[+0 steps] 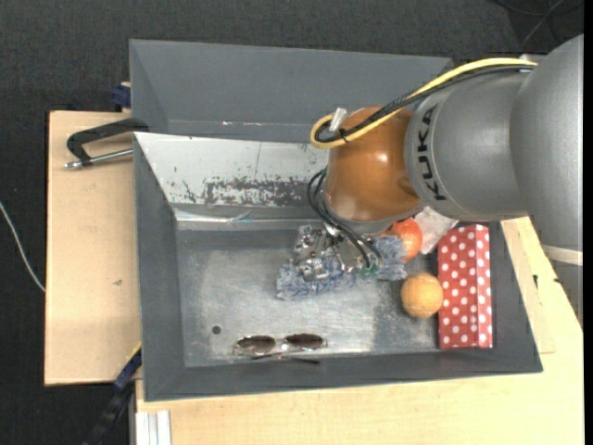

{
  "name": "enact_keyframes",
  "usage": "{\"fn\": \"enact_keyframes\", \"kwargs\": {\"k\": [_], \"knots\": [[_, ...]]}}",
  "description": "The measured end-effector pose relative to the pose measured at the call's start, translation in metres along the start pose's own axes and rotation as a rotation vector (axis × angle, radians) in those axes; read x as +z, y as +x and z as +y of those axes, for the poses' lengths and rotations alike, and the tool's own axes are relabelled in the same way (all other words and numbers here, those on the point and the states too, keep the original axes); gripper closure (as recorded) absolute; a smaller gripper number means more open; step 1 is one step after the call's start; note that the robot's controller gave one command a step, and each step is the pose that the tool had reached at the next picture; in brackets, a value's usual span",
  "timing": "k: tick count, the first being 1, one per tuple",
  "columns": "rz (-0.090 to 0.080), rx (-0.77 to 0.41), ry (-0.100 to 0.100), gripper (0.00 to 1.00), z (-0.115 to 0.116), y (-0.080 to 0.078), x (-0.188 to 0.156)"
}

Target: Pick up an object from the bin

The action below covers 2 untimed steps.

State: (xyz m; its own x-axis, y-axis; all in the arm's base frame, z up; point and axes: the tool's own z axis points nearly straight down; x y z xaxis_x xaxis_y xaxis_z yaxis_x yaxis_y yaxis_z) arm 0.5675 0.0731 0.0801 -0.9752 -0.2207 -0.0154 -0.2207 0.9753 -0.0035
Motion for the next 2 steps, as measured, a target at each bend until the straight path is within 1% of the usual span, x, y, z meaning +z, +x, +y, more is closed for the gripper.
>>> {"fn": "enact_keyframes", "kwargs": {"k": [1,2], "knots": [[0.000,0.000,0.000,1.00,0.000,0.000,0.000],[0.003,-0.085,-0.004,1.00,0.012,-0.012,-0.171]]}}
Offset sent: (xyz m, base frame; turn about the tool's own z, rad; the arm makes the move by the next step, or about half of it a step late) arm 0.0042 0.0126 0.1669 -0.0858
